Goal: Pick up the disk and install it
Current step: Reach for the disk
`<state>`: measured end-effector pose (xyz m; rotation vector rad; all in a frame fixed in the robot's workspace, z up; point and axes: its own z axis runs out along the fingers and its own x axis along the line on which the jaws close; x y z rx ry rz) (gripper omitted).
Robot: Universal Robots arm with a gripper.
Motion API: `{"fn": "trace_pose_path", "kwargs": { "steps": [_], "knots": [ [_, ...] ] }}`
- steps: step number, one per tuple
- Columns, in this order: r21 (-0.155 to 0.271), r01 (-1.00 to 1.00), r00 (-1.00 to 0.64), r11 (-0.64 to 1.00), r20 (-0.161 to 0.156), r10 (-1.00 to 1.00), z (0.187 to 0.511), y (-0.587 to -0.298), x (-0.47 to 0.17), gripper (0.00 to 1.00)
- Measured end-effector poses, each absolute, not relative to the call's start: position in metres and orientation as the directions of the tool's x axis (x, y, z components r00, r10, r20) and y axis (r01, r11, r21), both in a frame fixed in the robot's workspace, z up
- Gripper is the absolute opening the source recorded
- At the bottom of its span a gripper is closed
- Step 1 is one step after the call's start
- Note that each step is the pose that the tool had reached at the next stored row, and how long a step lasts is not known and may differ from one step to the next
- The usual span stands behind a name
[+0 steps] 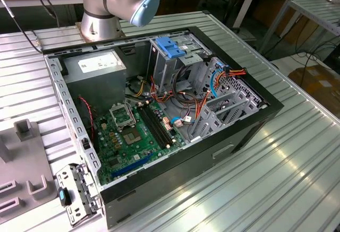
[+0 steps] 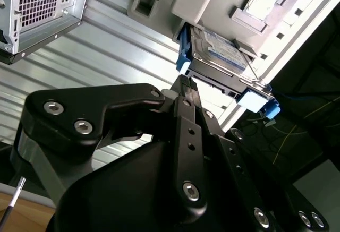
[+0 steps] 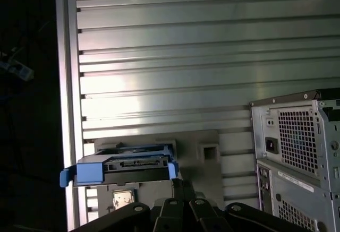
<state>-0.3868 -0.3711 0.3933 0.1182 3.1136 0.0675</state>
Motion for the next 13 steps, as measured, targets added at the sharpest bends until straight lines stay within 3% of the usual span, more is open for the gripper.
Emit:
{"fn": "trace_pose_path", "kwargs": {
  "steps": [8, 13],
  "knots": [
    [0.044, 0.073, -0.997, 0.996, -0.021, 0.074, 0.393, -0.370, -0.409, 0.11],
    [0.043, 0.064, -0.998, 0.997, -0.002, 0.064, 0.393, -0.370, -0.416, 0.11]
  ]
}}
